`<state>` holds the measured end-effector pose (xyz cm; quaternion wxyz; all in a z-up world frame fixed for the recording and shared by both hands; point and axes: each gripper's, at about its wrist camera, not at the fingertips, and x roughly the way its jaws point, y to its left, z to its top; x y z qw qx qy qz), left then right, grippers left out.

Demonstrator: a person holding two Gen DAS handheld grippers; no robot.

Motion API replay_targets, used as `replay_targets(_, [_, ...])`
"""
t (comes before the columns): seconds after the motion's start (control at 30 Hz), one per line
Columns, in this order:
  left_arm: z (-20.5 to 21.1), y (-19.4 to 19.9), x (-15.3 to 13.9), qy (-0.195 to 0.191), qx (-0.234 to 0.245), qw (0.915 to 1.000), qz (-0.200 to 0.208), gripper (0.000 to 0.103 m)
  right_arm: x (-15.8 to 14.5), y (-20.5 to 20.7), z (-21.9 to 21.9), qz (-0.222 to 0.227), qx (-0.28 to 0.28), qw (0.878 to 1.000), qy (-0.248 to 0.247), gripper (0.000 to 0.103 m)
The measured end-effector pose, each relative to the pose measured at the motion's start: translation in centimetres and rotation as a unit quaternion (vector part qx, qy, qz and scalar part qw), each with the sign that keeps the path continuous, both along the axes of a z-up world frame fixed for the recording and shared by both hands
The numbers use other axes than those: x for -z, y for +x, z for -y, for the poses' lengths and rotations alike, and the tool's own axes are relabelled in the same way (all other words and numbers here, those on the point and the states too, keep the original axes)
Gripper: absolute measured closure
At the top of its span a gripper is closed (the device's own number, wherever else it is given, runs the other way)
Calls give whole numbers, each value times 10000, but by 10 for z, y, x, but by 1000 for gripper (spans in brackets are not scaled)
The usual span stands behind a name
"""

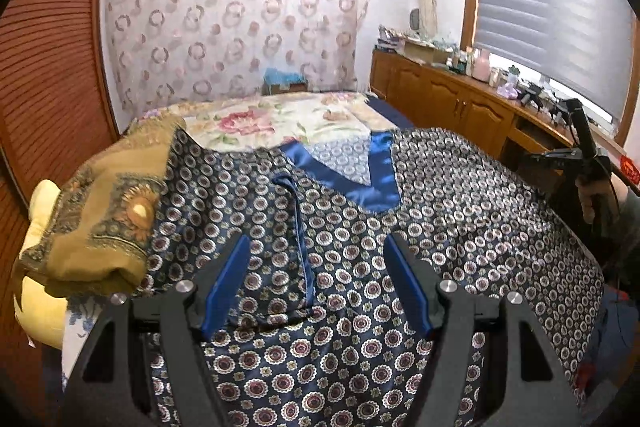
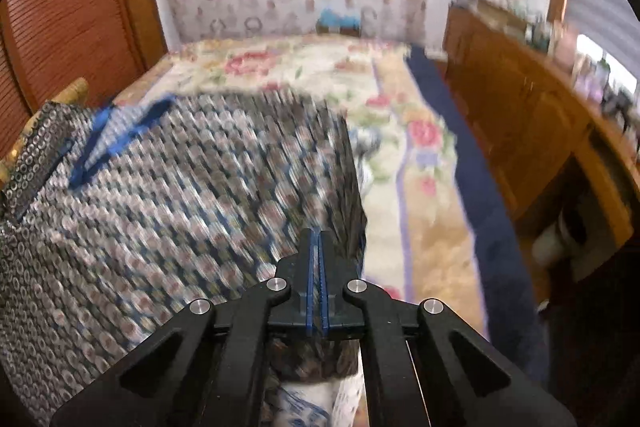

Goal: Fold small clothes

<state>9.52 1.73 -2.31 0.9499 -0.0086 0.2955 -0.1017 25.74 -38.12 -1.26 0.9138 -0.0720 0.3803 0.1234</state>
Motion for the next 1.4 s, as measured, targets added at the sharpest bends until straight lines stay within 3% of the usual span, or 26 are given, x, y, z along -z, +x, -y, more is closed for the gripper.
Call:
replay_targets(0.2, [-4,-7,-9,-17,-67,9998,186,34,-25,-15,-61,368,-716,9967,-74,103])
replay_targets(0.3, [-1,-8,-8,-17,-39,9999,148,34,-17,-3,-51,260,-397,9989,10,102])
replay_targets(0.43, [0,-10,-5,-38,-11,10000,79,34,-2,14,-15,-52,249,9996,156,63])
replay_targets(0.53, [3,-9,-3,-54,20,10000,27,34,14,23,8,-352,532,9978,183,58])
replay_targets(0.6, [7,-8,-1,-39,42,10000,2,34,28,30,25,-704,691,9940,464,58])
replay_targets(0.77, [13,-9,2,-7,99,9999,-26,34,49,37,42,-1203,821,9843,1000,62])
replay_targets(0.83, [14,-10,2,0,110,9999,-41,34,49,34,44,-1226,741,9820,1232,78])
replay_targets(0.9, [15,-9,3,7,103,9999,-54,34,46,32,37,-1136,712,9860,993,82])
replay_targets(1.0, [14,-10,4,-23,91,9999,-63,34,40,29,29,-920,705,9922,450,102])
replay_targets(1.2, [9,-11,5,-51,33,10000,-57,34,16,18,8,-337,525,9978,227,103])
replay_targets(1.4, [1,-12,3,-61,-88,9999,-27,34,-15,0,-57,233,-440,9987,-127,103])
